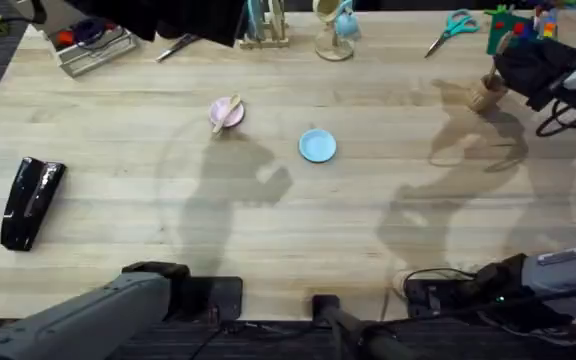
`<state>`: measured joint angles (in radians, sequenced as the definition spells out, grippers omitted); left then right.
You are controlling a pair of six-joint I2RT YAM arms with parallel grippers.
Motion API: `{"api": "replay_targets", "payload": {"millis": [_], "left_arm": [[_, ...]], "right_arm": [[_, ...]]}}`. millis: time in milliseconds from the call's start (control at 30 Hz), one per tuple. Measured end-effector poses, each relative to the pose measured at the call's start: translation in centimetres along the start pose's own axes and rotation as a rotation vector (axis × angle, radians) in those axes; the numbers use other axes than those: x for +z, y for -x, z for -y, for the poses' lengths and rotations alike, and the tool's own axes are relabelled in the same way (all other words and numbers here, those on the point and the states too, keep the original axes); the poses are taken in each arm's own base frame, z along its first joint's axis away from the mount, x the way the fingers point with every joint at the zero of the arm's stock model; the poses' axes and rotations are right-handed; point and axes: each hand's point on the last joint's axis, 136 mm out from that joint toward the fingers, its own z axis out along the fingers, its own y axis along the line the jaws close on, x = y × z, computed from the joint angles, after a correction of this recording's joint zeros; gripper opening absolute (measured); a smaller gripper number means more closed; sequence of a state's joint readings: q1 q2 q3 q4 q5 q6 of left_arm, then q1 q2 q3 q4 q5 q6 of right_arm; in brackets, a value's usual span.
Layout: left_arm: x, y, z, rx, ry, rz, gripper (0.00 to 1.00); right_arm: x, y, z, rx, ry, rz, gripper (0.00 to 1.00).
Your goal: Pick up a utensil and set it on the pink plate, then put the other utensil in the container.
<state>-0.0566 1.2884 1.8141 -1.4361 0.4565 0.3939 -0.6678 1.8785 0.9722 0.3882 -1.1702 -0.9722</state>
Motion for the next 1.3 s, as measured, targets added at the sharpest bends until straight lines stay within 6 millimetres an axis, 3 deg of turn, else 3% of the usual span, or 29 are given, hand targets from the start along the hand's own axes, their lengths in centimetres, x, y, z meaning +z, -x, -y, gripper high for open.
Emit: {"api": "replay_targets", "payload": {"millis": [1067,1300], "left_arm": [[0.0,0.0,0.0,0.0,0.0,0.0,0.993],[0.0,0.0,0.0,0.0,0.0,0.0,0.993]], "right_arm": [[0.3,-1.2,-0.3,0.056,0.009,-0.01,0.031],[0.3,-1.3,-0.4,0.067,0.012,-0.012,0.126]]}}
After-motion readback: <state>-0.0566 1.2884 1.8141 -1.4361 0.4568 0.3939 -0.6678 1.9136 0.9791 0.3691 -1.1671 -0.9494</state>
